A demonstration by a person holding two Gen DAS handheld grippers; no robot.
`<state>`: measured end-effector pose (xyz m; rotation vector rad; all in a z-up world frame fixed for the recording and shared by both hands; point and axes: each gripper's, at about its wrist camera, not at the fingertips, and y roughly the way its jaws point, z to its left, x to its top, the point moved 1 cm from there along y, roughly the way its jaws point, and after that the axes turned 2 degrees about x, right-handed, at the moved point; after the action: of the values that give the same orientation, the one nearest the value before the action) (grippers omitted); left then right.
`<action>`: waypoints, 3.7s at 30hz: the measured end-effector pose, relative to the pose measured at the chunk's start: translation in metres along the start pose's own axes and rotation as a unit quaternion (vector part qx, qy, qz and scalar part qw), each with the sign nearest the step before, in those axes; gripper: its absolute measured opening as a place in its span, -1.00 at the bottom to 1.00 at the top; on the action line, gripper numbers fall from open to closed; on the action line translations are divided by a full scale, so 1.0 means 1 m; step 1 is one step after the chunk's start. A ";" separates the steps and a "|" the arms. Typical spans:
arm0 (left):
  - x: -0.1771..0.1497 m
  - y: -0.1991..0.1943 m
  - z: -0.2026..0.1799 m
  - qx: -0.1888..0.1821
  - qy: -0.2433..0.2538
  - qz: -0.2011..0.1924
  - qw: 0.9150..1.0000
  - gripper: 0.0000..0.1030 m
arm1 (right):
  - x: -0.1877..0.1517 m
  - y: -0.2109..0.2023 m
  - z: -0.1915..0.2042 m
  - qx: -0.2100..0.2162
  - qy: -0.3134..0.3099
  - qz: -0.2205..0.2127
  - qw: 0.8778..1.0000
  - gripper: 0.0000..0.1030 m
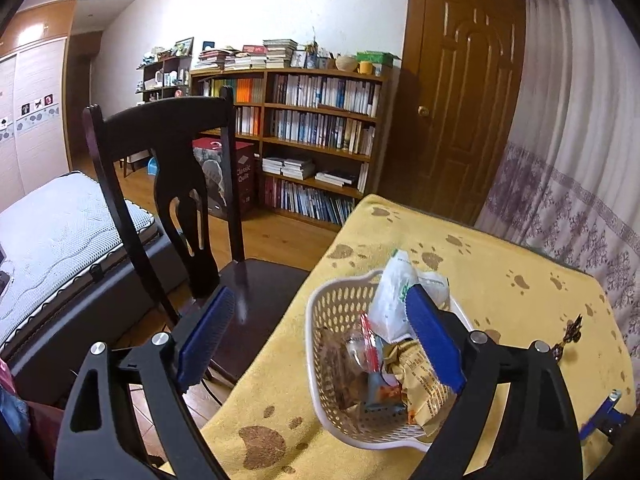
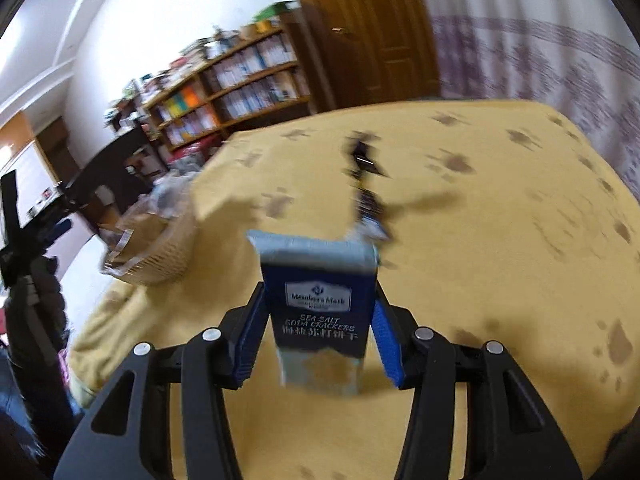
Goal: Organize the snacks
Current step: 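Carry the blue crackers packet into the basket and open the right gripper, then move the right gripper to the table and grasp the silver-blue wrapped candy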
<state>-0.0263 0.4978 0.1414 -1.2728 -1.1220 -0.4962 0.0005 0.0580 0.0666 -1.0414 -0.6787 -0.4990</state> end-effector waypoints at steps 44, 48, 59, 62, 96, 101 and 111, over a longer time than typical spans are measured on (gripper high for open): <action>0.019 -0.011 0.037 -0.003 -0.051 -0.020 0.998 0.77 | 0.089 0.131 0.198 0.164 -0.009 0.075 0.984 0.01; 0.018 -0.011 0.038 -0.003 -0.053 -0.022 0.998 0.77 | 0.080 0.124 0.192 0.175 -0.009 0.082 0.981 0.01; 0.018 -0.011 0.038 -0.001 -0.054 -0.022 0.998 0.77 | 0.040 0.090 0.206 0.266 -0.018 0.115 0.957 0.01; 0.018 -0.012 0.038 -0.002 -0.053 -0.021 0.998 0.77 | 0.029 0.083 0.214 0.290 -0.021 0.130 0.948 0.01; 0.007 -0.007 0.000 -0.014 -0.008 -0.005 1.000 0.77 | 0.028 0.078 0.121 0.160 -0.024 0.047 0.986 0.08; 0.003 -0.007 -0.011 -0.018 0.007 -0.003 1.000 0.77 | 0.025 0.069 0.054 0.076 0.007 0.034 0.997 0.08; -0.008 -0.005 -0.040 -0.029 0.043 0.004 0.999 0.78 | 0.028 0.077 -0.056 -0.049 0.106 0.035 0.992 0.01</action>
<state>-0.0186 0.4573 0.1407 -1.2942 -1.0372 -0.5756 0.0865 0.0392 0.0209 -1.0823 -0.4308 -0.5777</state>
